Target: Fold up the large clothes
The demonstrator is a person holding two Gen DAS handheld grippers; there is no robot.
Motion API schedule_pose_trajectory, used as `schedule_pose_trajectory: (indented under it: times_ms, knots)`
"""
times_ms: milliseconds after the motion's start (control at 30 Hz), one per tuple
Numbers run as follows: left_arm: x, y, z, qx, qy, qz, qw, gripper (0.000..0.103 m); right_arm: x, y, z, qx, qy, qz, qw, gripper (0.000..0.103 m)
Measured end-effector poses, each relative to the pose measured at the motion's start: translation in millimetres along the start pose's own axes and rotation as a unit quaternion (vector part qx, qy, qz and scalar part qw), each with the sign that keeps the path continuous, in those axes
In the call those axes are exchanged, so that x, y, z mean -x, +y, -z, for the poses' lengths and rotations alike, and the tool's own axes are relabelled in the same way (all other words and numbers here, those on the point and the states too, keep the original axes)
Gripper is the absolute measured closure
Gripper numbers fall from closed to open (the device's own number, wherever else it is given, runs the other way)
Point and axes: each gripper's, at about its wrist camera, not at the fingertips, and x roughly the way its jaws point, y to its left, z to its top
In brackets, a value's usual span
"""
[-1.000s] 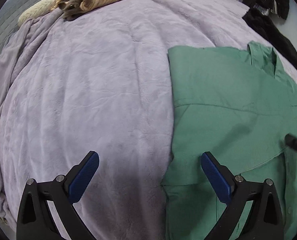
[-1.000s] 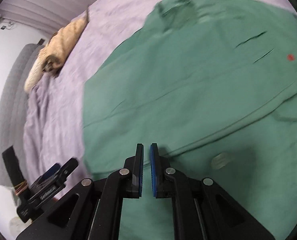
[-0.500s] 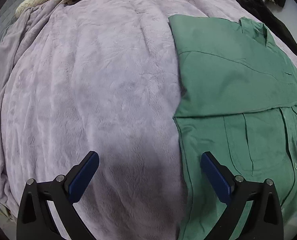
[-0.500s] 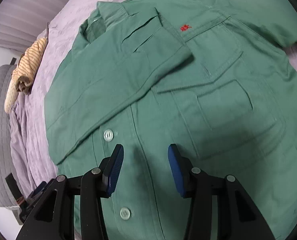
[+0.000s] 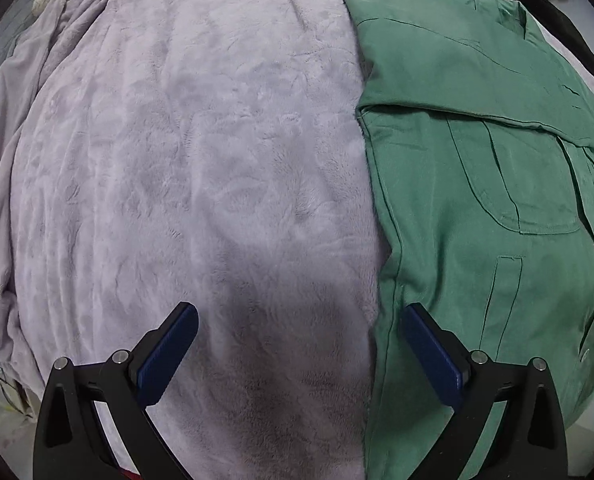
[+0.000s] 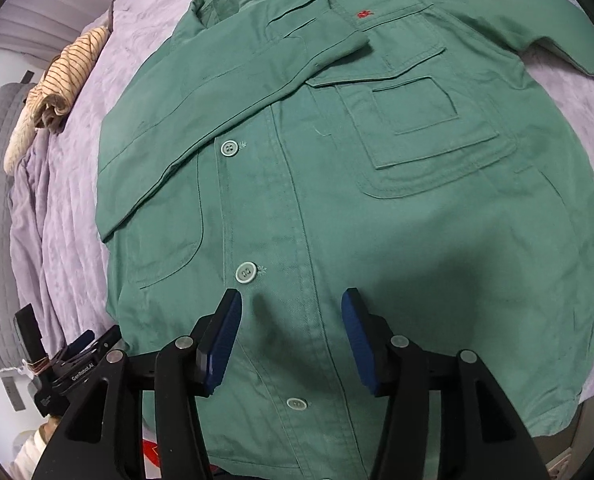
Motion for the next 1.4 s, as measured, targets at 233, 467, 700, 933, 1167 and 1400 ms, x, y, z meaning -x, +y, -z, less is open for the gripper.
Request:
schedule_pose_trajectory:
  times_ms: [233,467,700,933,1167,1400]
  knots:
    - [32,4,-4,-0.001,-0.013,-0.012,0.9998,0.001,31,-37,5,-0.037,-0.023,0.002,0.999,0.039]
    - [67,-68,-42,-0.021,-0.054,-0.004,0.9983,0.001,53,-76,-13,-0.064,-0.049,-0.014,0.997,0.030]
    - [95,-164,-62,-0.046,-0.087,0.027,0.9948,0.001,75,-123,-38,-0.071,-0.065,-0.045,0.994,0.024]
    - [89,-236,-73,-0.064,-0.063,0.039,0.9952,0.000,91,-174,-58,-0.089,-0.078,-0.069,0.991,0.013]
    - [81,-287,-70,-0.094,-0.048,0.034,0.9939,0.001,90,-218,-67,-0.110,-0.081,-0.098,0.986,0.011]
    - [72,-316,-69,-0.114,-0.026,0.048,0.9919,0.001,87,-253,-67,-0.143,-0.086,-0.159,0.973,0.011]
